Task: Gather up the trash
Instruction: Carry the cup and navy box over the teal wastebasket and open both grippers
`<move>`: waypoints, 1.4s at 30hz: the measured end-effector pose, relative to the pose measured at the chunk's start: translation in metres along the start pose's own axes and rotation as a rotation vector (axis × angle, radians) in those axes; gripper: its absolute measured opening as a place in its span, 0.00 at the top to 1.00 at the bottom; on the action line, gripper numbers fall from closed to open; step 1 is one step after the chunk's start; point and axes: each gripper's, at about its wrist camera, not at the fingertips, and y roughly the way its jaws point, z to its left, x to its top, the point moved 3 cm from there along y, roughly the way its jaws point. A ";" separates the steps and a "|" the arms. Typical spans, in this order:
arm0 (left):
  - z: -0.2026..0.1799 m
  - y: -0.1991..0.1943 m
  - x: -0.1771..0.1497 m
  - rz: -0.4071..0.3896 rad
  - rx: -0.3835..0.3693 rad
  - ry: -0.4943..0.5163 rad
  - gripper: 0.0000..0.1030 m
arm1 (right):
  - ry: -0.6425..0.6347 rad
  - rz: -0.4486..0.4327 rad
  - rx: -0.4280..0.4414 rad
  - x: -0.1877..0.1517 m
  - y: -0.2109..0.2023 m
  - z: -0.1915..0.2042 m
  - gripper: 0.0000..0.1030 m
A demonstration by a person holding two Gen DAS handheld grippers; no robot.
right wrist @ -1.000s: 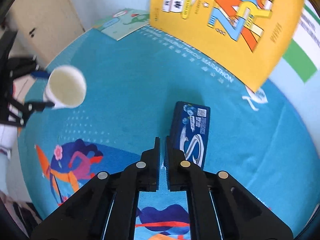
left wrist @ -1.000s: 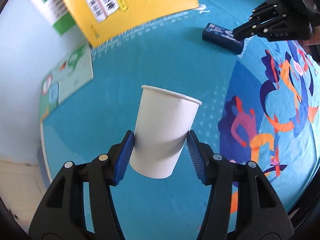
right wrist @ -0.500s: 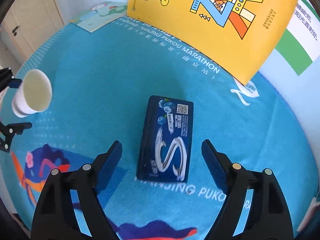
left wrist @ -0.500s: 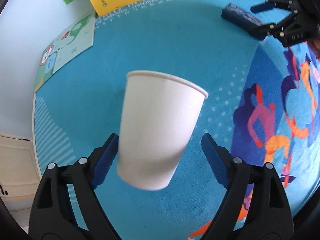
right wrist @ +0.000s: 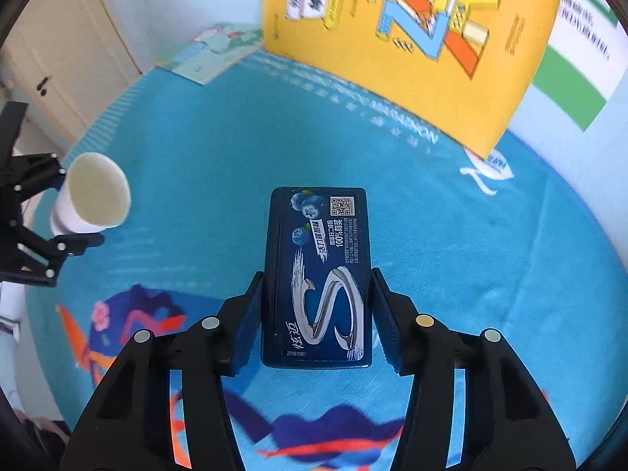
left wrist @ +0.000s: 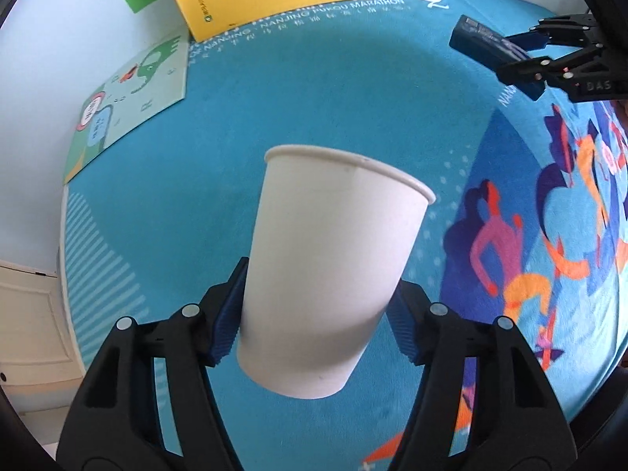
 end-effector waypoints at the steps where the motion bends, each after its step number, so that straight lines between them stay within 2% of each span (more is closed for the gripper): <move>1: 0.001 -0.006 -0.005 -0.008 0.006 0.001 0.40 | -0.009 -0.007 0.002 0.000 -0.006 0.005 0.49; 8: 0.023 -0.053 -0.058 -0.053 0.064 -0.064 0.40 | -0.127 -0.050 0.047 0.006 -0.042 0.072 0.49; 14: 0.051 -0.088 -0.134 -0.057 0.133 -0.173 0.40 | -0.268 -0.074 0.122 0.019 -0.050 0.161 0.49; 18: 0.072 -0.113 -0.199 -0.037 0.204 -0.244 0.40 | -0.388 -0.089 0.195 0.025 -0.053 0.235 0.49; 25: 0.100 -0.150 -0.322 0.003 0.279 -0.459 0.40 | -0.590 -0.078 0.329 0.019 -0.051 0.362 0.49; 30: 0.105 -0.163 -0.404 0.036 0.305 -0.631 0.40 | -0.744 -0.054 0.424 0.005 -0.050 0.450 0.49; 36: 0.097 -0.168 -0.483 0.069 0.311 -0.814 0.40 | -0.880 -0.031 0.539 -0.016 -0.051 0.538 0.49; 42: 0.080 -0.171 -0.554 0.090 0.302 -0.994 0.40 | -1.007 0.013 0.620 -0.043 -0.052 0.611 0.49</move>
